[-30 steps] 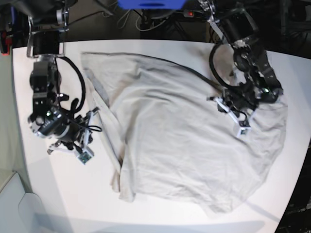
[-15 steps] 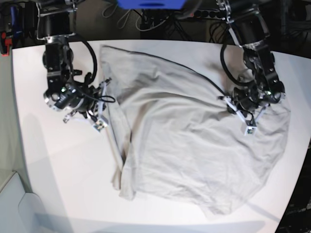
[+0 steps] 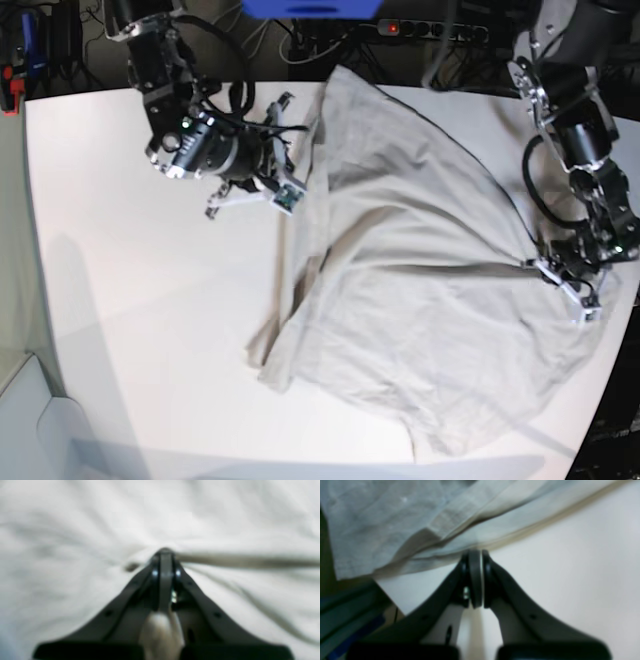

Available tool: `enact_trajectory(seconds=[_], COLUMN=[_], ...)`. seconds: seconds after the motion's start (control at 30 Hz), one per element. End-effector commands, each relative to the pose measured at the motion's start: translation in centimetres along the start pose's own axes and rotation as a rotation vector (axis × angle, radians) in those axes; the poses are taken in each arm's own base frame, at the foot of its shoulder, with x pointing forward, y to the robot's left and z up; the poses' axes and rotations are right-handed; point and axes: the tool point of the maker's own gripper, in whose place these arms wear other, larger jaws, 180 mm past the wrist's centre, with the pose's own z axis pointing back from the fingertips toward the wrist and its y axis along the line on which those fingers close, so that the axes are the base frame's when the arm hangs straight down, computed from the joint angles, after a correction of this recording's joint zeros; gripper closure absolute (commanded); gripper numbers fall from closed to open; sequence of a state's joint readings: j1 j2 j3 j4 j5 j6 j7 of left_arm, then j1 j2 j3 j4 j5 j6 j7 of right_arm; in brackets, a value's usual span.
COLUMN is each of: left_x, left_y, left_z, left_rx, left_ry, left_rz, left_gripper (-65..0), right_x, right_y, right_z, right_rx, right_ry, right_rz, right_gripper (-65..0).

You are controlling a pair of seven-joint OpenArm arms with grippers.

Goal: Layout the t-shirt on the table in an organized manner, then fold the t-shirt properly
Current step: 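Gather the t-shirt body with both grippers and lift it up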

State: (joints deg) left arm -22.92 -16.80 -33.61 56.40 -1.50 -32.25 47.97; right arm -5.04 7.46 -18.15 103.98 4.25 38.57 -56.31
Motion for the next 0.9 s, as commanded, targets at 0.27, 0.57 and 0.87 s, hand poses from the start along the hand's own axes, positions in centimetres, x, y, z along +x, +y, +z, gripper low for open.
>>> enact_trajectory(seconds=[0.27, 0.57, 0.87], left_x=[5.1, -4.3, -11.6], left_y=[-4.2, -19.0, -21.6], left_z=[6.0, 5.0, 2.7], left_rx=[-0.118, -0.318, -0.305], left_ry=[-0.205, -0.078, 0.059], left_rz=[0.126, 0.083, -0.041], left_gripper=[-0.2, -0.2, -0.2], right_x=[2.8, 10.6, 14.5], right_y=[-8.1, -15.7, -13.9], right_z=[1.9, 2.2, -1.1], right_rx=[-0.158, -0.254, -0.150], right_ry=[-0.031, -0.097, -0.159], right_rz=[0.114, 0.151, 0.097], right_gripper=[-0.6, -0.6, -0.7])
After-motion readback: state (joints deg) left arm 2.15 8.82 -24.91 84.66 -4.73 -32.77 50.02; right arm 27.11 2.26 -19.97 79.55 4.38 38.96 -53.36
